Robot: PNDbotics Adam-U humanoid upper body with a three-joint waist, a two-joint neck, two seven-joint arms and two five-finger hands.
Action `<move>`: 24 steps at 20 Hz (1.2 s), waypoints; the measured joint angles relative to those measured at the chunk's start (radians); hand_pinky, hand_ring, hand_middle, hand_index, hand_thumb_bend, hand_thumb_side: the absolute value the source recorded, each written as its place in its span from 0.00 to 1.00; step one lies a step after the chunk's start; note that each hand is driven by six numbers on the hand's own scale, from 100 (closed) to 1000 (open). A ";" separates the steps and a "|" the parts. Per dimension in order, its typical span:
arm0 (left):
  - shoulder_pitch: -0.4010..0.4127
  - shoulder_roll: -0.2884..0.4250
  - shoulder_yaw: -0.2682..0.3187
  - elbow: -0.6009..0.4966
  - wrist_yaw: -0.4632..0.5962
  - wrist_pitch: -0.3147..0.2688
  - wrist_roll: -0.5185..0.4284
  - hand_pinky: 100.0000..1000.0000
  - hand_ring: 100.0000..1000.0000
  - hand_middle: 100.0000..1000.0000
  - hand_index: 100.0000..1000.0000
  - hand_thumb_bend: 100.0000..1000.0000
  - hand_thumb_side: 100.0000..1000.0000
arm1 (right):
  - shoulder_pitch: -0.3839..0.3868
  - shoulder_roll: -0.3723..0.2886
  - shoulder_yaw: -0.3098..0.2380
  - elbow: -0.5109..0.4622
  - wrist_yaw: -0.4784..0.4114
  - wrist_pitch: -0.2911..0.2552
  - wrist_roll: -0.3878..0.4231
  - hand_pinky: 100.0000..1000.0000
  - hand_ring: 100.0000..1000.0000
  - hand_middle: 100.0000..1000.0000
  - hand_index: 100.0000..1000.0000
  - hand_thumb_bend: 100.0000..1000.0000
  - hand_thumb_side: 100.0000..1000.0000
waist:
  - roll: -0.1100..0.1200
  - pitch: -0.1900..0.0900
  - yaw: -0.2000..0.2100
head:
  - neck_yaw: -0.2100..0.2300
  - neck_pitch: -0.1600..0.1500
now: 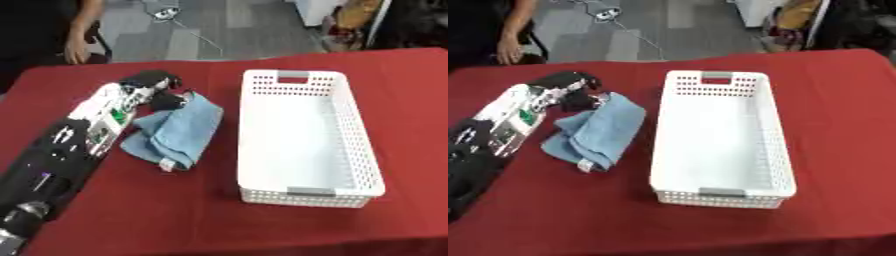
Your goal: Pick up objects on the table and place them in the box.
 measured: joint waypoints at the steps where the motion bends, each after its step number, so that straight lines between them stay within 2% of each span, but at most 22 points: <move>1: -0.007 -0.007 0.000 0.020 -0.013 -0.005 0.000 0.60 0.72 0.81 0.92 0.41 1.00 | -0.001 0.000 0.000 0.000 0.000 0.001 0.001 0.82 0.86 0.82 0.94 0.00 1.00 | 0.000 0.000 0.000 | 0.000 0.000; 7: -0.025 -0.035 0.002 0.099 -0.068 -0.034 0.001 0.61 0.72 0.81 0.92 0.45 1.00 | -0.003 0.000 0.000 0.000 0.000 0.002 0.005 0.82 0.86 0.82 0.94 0.00 1.00 | 0.000 0.000 0.000 | 0.002 0.000; 11: -0.033 -0.046 0.001 0.137 -0.095 -0.051 -0.014 0.63 0.73 0.81 0.92 0.49 1.00 | -0.003 0.000 0.001 0.000 -0.001 0.002 0.006 0.82 0.86 0.82 0.94 0.00 1.00 | 0.000 0.000 -0.002 | 0.004 0.000; 12: -0.035 -0.049 0.001 0.144 -0.102 -0.057 -0.020 0.63 0.73 0.81 0.92 0.54 1.00 | -0.003 0.000 0.001 0.000 -0.001 0.002 0.006 0.82 0.86 0.82 0.94 0.00 1.00 | 0.000 0.000 -0.003 | 0.005 0.000; 13: -0.035 -0.052 -0.001 0.151 -0.108 -0.063 -0.026 0.63 0.73 0.81 0.92 0.51 1.00 | -0.004 0.000 0.002 0.000 -0.001 0.002 0.006 0.82 0.86 0.82 0.94 0.00 1.00 | 0.000 0.000 -0.003 | 0.005 0.000; 15: -0.035 -0.056 -0.006 0.158 -0.118 -0.078 -0.038 0.63 0.73 0.81 0.91 0.51 1.00 | -0.004 0.000 0.003 0.000 -0.001 0.002 0.007 0.82 0.86 0.82 0.94 0.00 1.00 | 0.000 0.000 -0.003 | 0.007 0.000; 24: -0.035 -0.068 -0.018 0.156 -0.145 -0.120 -0.121 0.73 0.79 0.83 0.94 0.67 1.00 | -0.006 0.000 0.003 0.000 -0.007 0.002 0.007 0.82 0.86 0.82 0.94 0.00 1.00 | 0.000 0.000 -0.005 | 0.008 0.000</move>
